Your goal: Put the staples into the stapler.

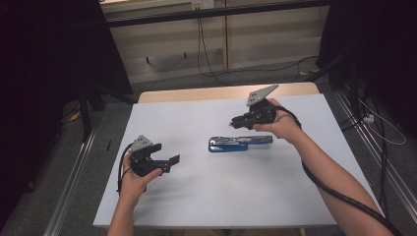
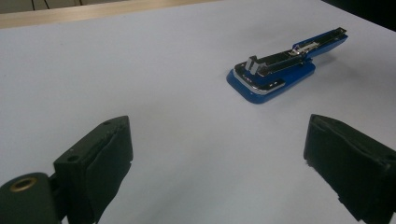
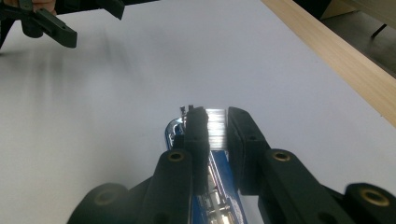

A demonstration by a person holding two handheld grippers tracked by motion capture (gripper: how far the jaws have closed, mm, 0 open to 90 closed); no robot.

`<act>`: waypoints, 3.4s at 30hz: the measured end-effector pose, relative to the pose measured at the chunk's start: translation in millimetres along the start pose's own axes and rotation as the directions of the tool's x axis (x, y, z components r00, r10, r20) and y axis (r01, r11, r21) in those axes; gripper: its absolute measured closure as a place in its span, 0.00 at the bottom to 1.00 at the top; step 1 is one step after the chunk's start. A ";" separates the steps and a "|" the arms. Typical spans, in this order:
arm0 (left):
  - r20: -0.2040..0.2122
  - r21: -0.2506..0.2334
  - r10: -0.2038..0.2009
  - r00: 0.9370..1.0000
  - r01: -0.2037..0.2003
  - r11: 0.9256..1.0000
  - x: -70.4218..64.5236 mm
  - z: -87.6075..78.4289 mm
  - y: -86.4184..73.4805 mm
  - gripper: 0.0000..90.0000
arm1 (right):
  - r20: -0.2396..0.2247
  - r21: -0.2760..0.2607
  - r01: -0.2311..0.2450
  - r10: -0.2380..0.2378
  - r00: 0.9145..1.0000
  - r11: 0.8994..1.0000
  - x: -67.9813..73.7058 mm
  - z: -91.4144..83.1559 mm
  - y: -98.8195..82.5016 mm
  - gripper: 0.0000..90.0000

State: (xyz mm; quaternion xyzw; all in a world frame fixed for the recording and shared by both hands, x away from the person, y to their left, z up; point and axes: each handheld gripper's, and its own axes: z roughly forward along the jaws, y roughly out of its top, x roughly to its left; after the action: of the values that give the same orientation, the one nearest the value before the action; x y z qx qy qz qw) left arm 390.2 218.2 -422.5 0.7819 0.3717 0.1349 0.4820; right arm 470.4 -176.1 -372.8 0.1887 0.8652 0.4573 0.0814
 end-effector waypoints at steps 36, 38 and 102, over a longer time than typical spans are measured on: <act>0.000 0.021 0.016 1.000 -0.016 1.000 -2.8 3.2 -0.7 0.09 | -0.072 0.019 0.039 -0.037 0.997 0.999 -11.0 33.7 4.9 0.88; -0.001 0.023 0.017 1.000 -0.017 1.000 -2.7 3.5 -0.7 0.09 | -0.074 0.022 0.039 -0.037 0.997 0.999 -11.3 36.0 5.0 0.88; -0.004 0.040 0.013 1.000 -0.012 0.999 -2.0 5.8 -2.9 0.09 | -0.157 0.064 0.089 -0.078 0.985 0.994 -11.8 76.1 -5.0 0.88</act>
State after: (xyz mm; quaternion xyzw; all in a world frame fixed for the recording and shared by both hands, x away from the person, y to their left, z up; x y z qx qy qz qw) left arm 390.9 213.7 -427.6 0.7933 0.3705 0.1322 0.4646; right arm 503.8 -125.5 -420.5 0.1189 0.8918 0.4357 0.0267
